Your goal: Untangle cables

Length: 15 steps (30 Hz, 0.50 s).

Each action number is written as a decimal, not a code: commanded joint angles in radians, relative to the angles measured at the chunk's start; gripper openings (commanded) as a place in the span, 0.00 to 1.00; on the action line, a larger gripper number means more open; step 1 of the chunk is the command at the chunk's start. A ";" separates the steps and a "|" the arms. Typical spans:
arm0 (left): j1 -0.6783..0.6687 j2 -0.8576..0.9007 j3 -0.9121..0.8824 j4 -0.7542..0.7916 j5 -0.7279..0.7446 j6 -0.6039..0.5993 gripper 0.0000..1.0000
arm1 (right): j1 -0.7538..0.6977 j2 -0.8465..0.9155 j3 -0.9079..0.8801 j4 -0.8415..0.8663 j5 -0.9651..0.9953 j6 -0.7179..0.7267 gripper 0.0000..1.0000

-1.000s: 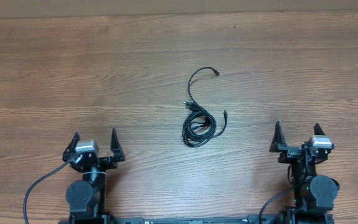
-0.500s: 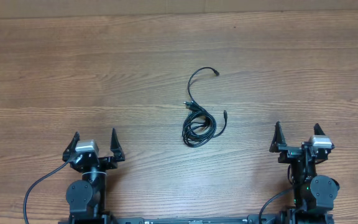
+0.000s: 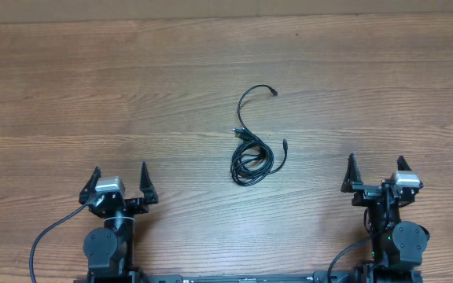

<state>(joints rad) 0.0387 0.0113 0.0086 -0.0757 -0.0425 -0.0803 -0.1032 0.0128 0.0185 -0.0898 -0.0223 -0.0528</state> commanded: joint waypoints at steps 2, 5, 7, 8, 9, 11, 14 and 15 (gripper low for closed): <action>-0.006 -0.005 -0.003 0.002 -0.013 -0.021 1.00 | 0.002 -0.010 -0.010 0.006 -0.004 -0.001 1.00; -0.006 -0.005 -0.003 0.002 -0.013 -0.021 0.99 | 0.002 -0.010 -0.010 0.006 0.002 -0.001 1.00; -0.006 -0.005 -0.003 0.002 -0.013 -0.021 1.00 | 0.002 -0.010 -0.010 0.005 0.003 -0.001 1.00; -0.006 -0.005 -0.003 0.002 -0.013 -0.021 1.00 | 0.002 -0.010 -0.010 0.005 0.005 -0.001 1.00; -0.006 -0.005 -0.003 0.002 -0.013 -0.021 0.99 | 0.002 -0.010 -0.010 0.005 0.011 -0.001 1.00; -0.006 -0.005 -0.003 0.002 -0.013 -0.021 1.00 | 0.002 -0.010 -0.010 0.005 0.016 -0.001 1.00; -0.006 -0.005 -0.003 0.002 -0.013 -0.021 1.00 | 0.002 -0.010 -0.010 0.005 0.037 -0.001 1.00; -0.006 -0.005 -0.003 0.002 -0.013 -0.021 1.00 | 0.002 -0.010 -0.010 0.006 0.044 -0.001 1.00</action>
<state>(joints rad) 0.0387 0.0113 0.0086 -0.0757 -0.0425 -0.0803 -0.1028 0.0128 0.0185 -0.0898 -0.0105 -0.0528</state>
